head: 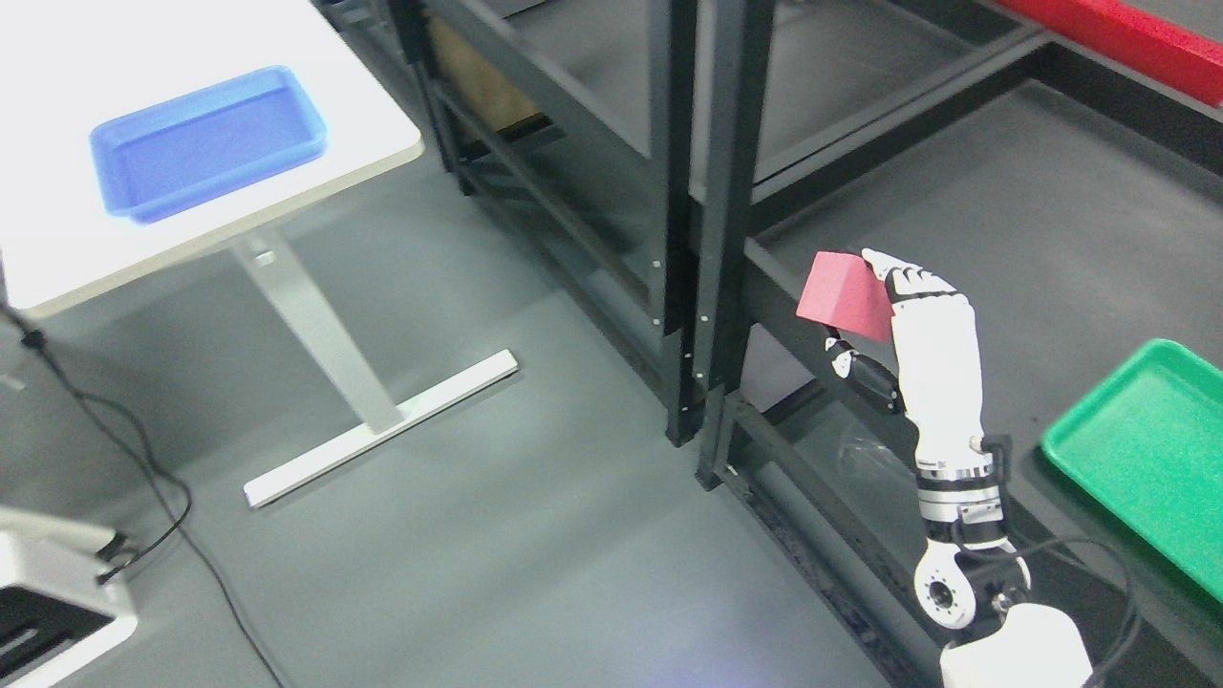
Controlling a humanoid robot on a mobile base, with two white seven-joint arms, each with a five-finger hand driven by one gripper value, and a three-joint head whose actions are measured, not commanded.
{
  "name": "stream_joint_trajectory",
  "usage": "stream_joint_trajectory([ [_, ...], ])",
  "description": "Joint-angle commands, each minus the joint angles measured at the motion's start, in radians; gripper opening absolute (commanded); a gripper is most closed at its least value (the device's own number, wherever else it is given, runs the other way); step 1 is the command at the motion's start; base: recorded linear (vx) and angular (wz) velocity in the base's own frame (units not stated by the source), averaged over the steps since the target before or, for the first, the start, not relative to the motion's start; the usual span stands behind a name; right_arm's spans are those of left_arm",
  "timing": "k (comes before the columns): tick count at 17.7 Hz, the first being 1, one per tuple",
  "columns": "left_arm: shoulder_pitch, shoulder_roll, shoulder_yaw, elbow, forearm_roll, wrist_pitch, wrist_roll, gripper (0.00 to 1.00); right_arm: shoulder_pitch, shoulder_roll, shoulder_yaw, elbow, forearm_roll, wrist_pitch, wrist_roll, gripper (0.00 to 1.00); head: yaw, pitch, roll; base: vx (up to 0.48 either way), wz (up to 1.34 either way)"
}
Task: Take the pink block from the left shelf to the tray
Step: 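Carry the pink block in the right hand toward the blue tray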
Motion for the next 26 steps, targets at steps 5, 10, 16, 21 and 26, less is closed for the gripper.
stream_joint_trajectory([
  [5,-0.029,0.017,0.0,-0.017,0.0,0.0,0.001,1.0,-0.033,-0.018,0.032,-0.005,-0.012,-0.003,0.019,0.04,0.0,0.0,0.0,-0.092,0.85],
  [10,-0.029,0.017,0.0,-0.017,0.0,0.0,0.001,1.0,-0.033,-0.018,0.038,-0.005,-0.012,-0.003,0.03,0.04,0.0,0.0,0.0,0.009,0.61],
  [16,-0.029,0.017,0.0,-0.017,0.0,0.0,0.001,1.0,-0.033,-0.018,0.044,-0.005,-0.012,-0.003,0.037,0.04,0.0,0.0,0.0,0.073,0.39],
  [21,-0.029,0.017,0.0,-0.017,0.0,0.0,0.001,1.0,-0.034,-0.018,0.052,-0.005,-0.012,-0.003,0.04,0.04,0.0,0.0,0.0,0.118,0.17],
  [26,-0.029,0.017,0.0,-0.017,0.0,0.0,0.001,1.0,-0.034,-0.018,0.069,-0.005,-0.011,-0.025,0.053,0.05,0.0,0.0,0.0,0.195,0.02],
])
